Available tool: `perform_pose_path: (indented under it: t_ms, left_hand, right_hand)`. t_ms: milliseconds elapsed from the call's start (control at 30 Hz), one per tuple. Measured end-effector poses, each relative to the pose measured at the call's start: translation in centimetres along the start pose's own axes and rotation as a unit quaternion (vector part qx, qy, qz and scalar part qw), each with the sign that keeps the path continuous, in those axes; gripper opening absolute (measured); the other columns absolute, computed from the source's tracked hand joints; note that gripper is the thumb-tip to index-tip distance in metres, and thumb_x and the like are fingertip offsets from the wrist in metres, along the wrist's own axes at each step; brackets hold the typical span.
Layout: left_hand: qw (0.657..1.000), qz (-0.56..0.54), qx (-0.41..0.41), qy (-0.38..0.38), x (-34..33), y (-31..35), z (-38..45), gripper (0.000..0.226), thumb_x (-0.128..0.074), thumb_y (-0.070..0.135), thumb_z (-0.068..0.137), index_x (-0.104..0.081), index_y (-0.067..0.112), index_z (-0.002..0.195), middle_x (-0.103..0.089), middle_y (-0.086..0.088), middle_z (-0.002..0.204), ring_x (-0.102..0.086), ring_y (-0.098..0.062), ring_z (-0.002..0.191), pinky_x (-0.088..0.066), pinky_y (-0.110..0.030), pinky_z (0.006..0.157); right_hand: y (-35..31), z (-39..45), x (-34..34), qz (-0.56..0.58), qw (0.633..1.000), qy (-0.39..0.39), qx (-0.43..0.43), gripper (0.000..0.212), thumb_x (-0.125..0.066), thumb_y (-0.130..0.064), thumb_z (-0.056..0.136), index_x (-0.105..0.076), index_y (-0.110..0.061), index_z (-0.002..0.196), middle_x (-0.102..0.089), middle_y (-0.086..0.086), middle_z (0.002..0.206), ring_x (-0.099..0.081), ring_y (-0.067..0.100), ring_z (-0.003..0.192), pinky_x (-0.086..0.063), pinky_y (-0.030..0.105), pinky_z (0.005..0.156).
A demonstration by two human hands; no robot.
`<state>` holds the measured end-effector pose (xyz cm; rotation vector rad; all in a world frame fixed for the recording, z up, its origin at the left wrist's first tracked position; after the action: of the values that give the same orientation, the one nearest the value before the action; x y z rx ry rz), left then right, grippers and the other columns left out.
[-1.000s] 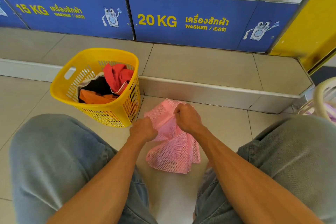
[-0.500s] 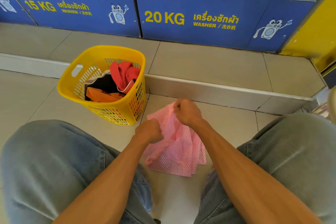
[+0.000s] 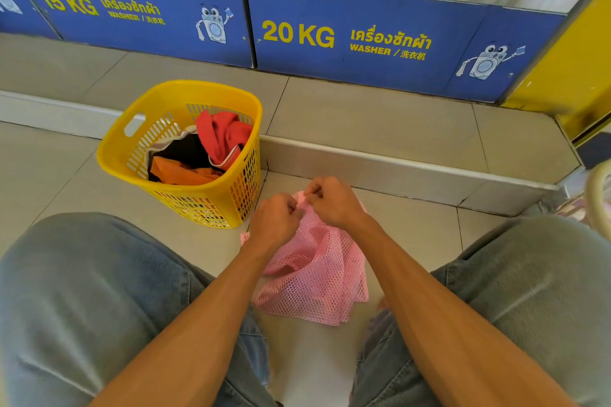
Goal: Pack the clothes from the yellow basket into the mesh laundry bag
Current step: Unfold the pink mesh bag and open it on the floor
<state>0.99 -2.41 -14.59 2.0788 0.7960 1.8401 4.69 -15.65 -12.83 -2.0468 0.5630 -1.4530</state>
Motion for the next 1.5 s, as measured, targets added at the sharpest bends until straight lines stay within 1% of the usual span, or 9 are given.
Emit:
perform_pose_path:
  t_ms: [233, 400, 567, 733, 867, 1033, 1167, 1300, 1500]
  left_hand:
    - [0.979, 0.102, 0.008, -0.176, -3.3, -1.5, -1.4, 0.019, -0.077, 0.029, 0.079, -0.066, 0.016, 0.069, -0.067, -0.001, 0.074, -0.066, -0.022, 0.076, -0.044, -0.027, 0.059]
    - [0.949, 0.149, 0.054, -0.273, -5.5, -4.8, -3.4, 0.014, -0.072, 0.024, 0.078, -0.066, 0.016, 0.089, -0.066, 0.0, 0.089, -0.066, -0.024, 0.089, -0.053, -0.033, 0.072]
    - [0.96, 0.122, 0.062, -0.245, -4.8, -5.0, -2.8, 0.018, -0.069, 0.024, 0.079, -0.071, 0.014, 0.094, -0.07, -0.003, 0.093, -0.067, -0.024, 0.088, -0.057, -0.036, 0.078]
    - [0.983, -0.09, 0.064, -0.145, -2.5, -3.2, -1.3, 0.016, -0.075, 0.026, 0.083, -0.068, 0.012, 0.077, -0.073, -0.004, 0.074, -0.071, -0.019, 0.068, -0.056, -0.033, 0.068]
    - [0.95, -0.287, 0.086, -0.089, -0.3, -1.9, 0.6, 0.025, -0.076, 0.022, 0.085, -0.062, 0.004, 0.075, -0.066, -0.009, 0.069, -0.061, -0.019, 0.062, -0.053, -0.033, 0.064]
    - [0.907, -0.402, 0.11, -0.065, 0.4, -1.7, 1.0, 0.027, -0.071, 0.017, 0.091, -0.064, 0.019, 0.065, -0.066, 0.001, 0.067, -0.066, -0.018, 0.071, -0.06, -0.033, 0.067]
    - [0.901, -0.417, 0.105, -0.053, 0.3, -1.8, 1.0, 0.007, -0.069, 0.017, 0.092, -0.074, 0.019, 0.088, -0.076, -0.002, 0.089, -0.075, -0.016, 0.08, -0.06, -0.033, 0.073]
    - [0.909, -0.397, 0.121, 0.024, 2.1, -3.2, 1.8, 0.01, -0.063, 0.014, 0.095, -0.071, 0.014, 0.089, -0.075, -0.008, 0.085, -0.071, -0.013, 0.065, -0.054, -0.023, 0.057]
    - [0.888, -0.403, 0.199, 0.097, 3.4, -6.0, 2.2, 0.022, -0.044, 0.016, 0.096, -0.063, 0.005, 0.095, -0.069, -0.014, 0.094, -0.068, -0.03, 0.087, -0.058, -0.044, 0.077]
  right_hand:
    - [1.2, 0.3, 4.3, 0.005, 0.994, 0.097, -0.04, 0.022, -0.051, -0.009, 0.099, -0.062, -0.025, 0.089, -0.076, 0.01, 0.109, -0.069, 0.032, 0.102, -0.057, 0.045, 0.09]
    - [1.6, 1.0, 7.9, 0.062, 0.978, 0.195, -0.041, 0.018, -0.051, -0.007, 0.099, -0.065, -0.017, 0.096, -0.072, 0.01, 0.108, -0.067, 0.029, 0.097, -0.057, 0.049, 0.088]
    - [1.0, 0.9, 8.3, 0.096, 0.969, 0.225, -0.019, 0.015, -0.054, -0.006, 0.099, -0.067, -0.013, 0.103, -0.072, 0.009, 0.106, -0.066, 0.027, 0.1, -0.056, 0.046, 0.092]
    - [1.2, 1.3, 6.2, 0.185, 0.97, 0.144, -0.066, 0.026, -0.053, -0.006, 0.097, -0.055, -0.021, 0.118, -0.073, 0.017, 0.1, -0.074, 0.035, 0.093, -0.062, 0.052, 0.083]
    - [0.9, 0.8, 2.2, 0.052, 0.994, -0.023, -0.095, 0.019, -0.059, -0.009, 0.095, -0.076, -0.003, 0.102, -0.077, 0.017, 0.1, -0.075, 0.032, 0.093, -0.061, 0.043, 0.079]
    - [0.8, -1.8, -4.2, 0.087, 0.964, -0.234, -0.086, 0.039, -0.065, -0.034, 0.1, -0.065, -0.011, 0.131, -0.07, 0.005, 0.118, -0.071, 0.024, 0.108, -0.058, 0.034, 0.082]
    - [0.9, -0.7, -3.7, 0.153, 0.98, -0.111, -0.062, 0.013, -0.066, -0.028, 0.1, -0.071, -0.017, 0.104, -0.075, 0.007, 0.113, -0.074, 0.029, 0.1, -0.059, 0.037, 0.082]
    - [1.6, 0.0, -2.2, 0.216, 0.967, -0.089, -0.106, 0.018, -0.061, -0.022, 0.103, -0.074, -0.014, 0.094, -0.079, 0.01, 0.104, -0.078, 0.025, 0.091, -0.055, 0.032, 0.072]
    - [2.8, 1.1, 2.1, 0.327, 0.929, 0.002, -0.174, 0.018, -0.051, -0.008, 0.098, -0.066, -0.011, 0.089, -0.07, 0.008, 0.074, -0.067, 0.02, 0.061, -0.058, 0.035, 0.07]
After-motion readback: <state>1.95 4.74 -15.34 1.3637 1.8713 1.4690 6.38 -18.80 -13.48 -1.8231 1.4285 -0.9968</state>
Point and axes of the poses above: each hand's wrist, its own z-axis towards the middle knuckle, its own x-axis out of the back of the hand, y = z × x, the point moved 9 cm from there along z, towards the middle knuckle
